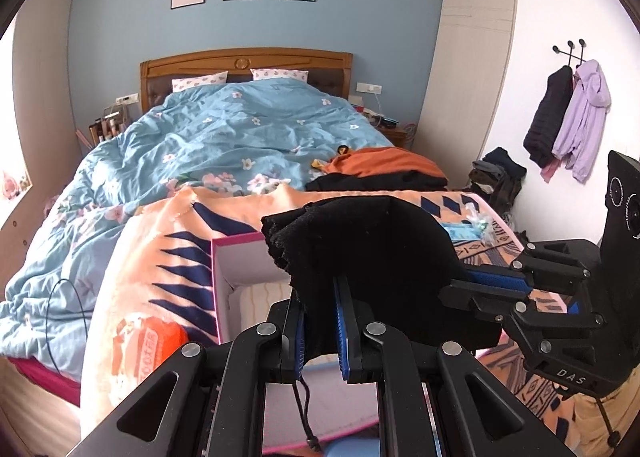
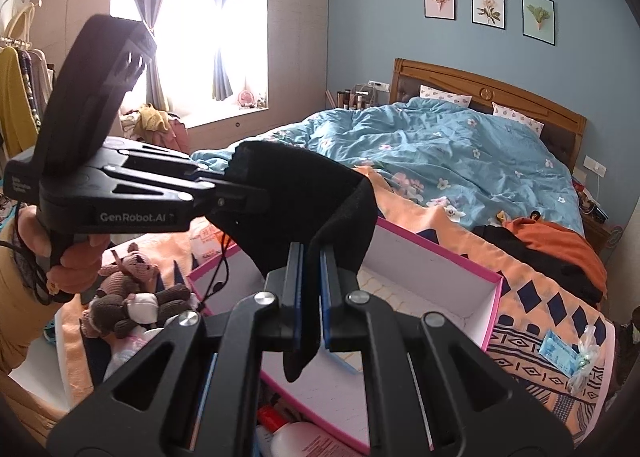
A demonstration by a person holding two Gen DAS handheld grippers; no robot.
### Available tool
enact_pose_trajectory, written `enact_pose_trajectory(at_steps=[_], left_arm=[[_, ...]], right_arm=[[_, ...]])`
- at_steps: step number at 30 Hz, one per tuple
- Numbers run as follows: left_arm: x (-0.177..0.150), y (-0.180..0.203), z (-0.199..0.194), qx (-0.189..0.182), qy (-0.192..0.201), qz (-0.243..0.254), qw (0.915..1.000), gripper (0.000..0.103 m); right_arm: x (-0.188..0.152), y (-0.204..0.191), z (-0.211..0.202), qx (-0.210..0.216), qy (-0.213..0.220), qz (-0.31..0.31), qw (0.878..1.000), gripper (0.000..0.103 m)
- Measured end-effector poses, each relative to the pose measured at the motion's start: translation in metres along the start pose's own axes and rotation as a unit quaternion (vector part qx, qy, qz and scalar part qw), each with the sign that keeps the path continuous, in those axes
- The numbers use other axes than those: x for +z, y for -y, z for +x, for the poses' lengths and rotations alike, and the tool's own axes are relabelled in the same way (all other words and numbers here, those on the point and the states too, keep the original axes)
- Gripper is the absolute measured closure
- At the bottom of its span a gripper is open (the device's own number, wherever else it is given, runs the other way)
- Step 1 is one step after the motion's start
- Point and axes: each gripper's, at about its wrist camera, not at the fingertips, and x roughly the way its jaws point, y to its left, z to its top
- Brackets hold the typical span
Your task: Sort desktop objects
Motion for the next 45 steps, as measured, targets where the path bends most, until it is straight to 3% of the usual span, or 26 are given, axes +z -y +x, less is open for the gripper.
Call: enact_pose_trajectory(at_steps=[6,33,45], left_arm=[[0.006,-0.002,0.016,0.007,0.003,0.005,1.0,0.092],[-0.001,-0.02,0.08,0.019,-0.075,-0.01,0.997,0.092],[-0.011,-0.029,0.107,0.034,-0.126,-0.019,0.9912,0.091]], right_arm=[[0.001,0.009,0.012,-0.004,-0.01,0.006,1.0,0.094],[-0.004,0.018,0.075,-0.027,-0.096,-0.011,0.995,0.094],[-0.012,0.026,0.101,-0.033,-0.138,-0.006,0.99,0.094]])
